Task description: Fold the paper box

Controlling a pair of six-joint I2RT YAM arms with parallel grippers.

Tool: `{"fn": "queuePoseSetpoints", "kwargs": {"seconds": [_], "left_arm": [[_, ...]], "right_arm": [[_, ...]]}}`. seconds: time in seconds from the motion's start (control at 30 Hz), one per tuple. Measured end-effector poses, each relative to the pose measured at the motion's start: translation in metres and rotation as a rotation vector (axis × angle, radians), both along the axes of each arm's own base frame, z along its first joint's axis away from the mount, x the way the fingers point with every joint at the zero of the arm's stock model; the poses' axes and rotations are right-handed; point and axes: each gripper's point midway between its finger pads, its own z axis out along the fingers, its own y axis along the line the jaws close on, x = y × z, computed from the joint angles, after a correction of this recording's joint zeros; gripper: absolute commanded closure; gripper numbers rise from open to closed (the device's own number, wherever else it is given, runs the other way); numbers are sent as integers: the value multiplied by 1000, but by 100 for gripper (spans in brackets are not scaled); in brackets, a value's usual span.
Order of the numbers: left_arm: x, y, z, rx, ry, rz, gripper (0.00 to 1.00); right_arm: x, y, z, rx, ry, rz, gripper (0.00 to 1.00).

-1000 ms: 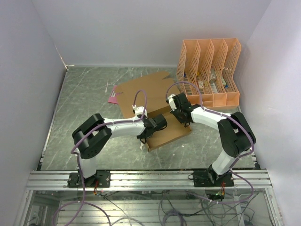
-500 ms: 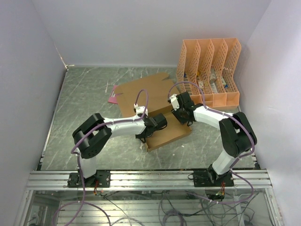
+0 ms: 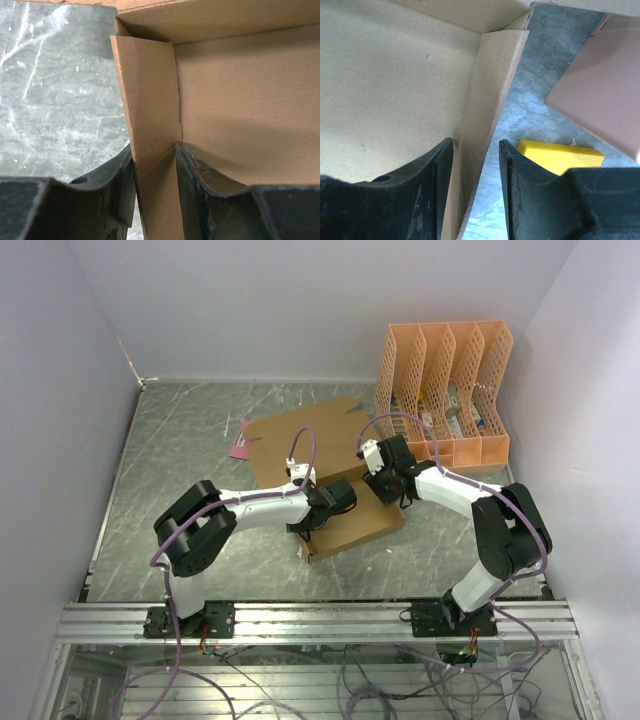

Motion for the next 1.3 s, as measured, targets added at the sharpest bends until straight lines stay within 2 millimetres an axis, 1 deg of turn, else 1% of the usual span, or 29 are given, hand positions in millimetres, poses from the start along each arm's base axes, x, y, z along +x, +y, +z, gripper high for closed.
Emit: {"fn": "queuePoseSetpoints", "kwargs": {"seconds": [0.1,0.13,0.2,0.43,0.63,0.67,0.73,0.87,0.9,0.93,1.1,1.3], "left_arm": [[0,0,0,1,0,-2,52],[0,0,0,0,-1,-2,50],[0,-1,1,-1,-3,-4,49],[0,-5,12,-29,-27,-12,49],[-1,-6,16,-31,-33,-28,53],[-1,-7,16,-29,-32,-32,55],[-3,-7,16,-25,-30,-39,62],[-10,-2,8,-1,-13,-55,80],[-12,1,5,7,-10,-55,89],[-13,2,2,9,-9,-54,92],[-13,5,-1,7,-25,-53,93],[-11,8,0,49,-42,-59,93]], "right_arm": [[-2,2,-1,9,8,3,56],[-2,2,-1,14,9,6,55],[-3,5,-1,25,13,10,53],[-5,10,0,52,20,21,52],[-5,10,1,56,21,23,51],[-5,10,1,57,22,22,51],[-4,9,1,59,22,19,52],[-5,7,-1,58,26,14,52],[-6,7,-1,58,27,13,51],[-6,7,-1,59,28,13,51],[-6,9,1,70,24,18,51],[-5,10,12,99,1,21,49]]}}
